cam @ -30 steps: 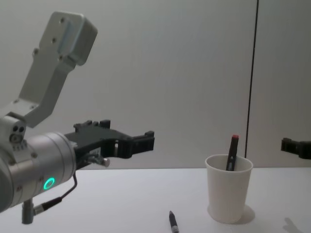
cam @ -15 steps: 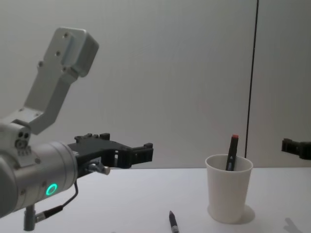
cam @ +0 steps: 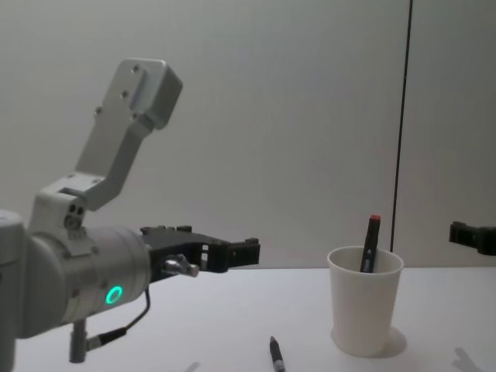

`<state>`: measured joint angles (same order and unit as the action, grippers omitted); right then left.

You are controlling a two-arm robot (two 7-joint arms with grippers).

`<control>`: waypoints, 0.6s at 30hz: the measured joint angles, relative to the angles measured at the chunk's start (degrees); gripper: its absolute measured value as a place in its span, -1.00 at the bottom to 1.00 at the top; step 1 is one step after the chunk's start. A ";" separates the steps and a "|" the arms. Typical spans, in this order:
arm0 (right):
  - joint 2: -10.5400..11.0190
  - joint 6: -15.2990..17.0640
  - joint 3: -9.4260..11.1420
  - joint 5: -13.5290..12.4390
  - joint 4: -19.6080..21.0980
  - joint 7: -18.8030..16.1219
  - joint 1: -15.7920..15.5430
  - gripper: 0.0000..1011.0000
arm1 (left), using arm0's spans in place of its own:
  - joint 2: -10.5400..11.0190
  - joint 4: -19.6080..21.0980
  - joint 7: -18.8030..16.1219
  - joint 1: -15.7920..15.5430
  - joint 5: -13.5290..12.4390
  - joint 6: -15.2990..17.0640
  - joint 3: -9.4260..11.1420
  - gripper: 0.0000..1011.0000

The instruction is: Place the pen into the pen holder.

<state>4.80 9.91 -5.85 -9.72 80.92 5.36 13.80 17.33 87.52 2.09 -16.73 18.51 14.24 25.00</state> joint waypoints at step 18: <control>0.00 -0.01 0.00 -0.01 0.00 -0.01 0.00 0.98 | -4.49 -4.41 -2.13 -2.60 5.99 5.67 0.58 0.98</control>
<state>4.80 9.90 -5.85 -9.73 80.92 5.35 13.80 12.85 83.11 -0.03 -19.33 24.50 19.91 25.58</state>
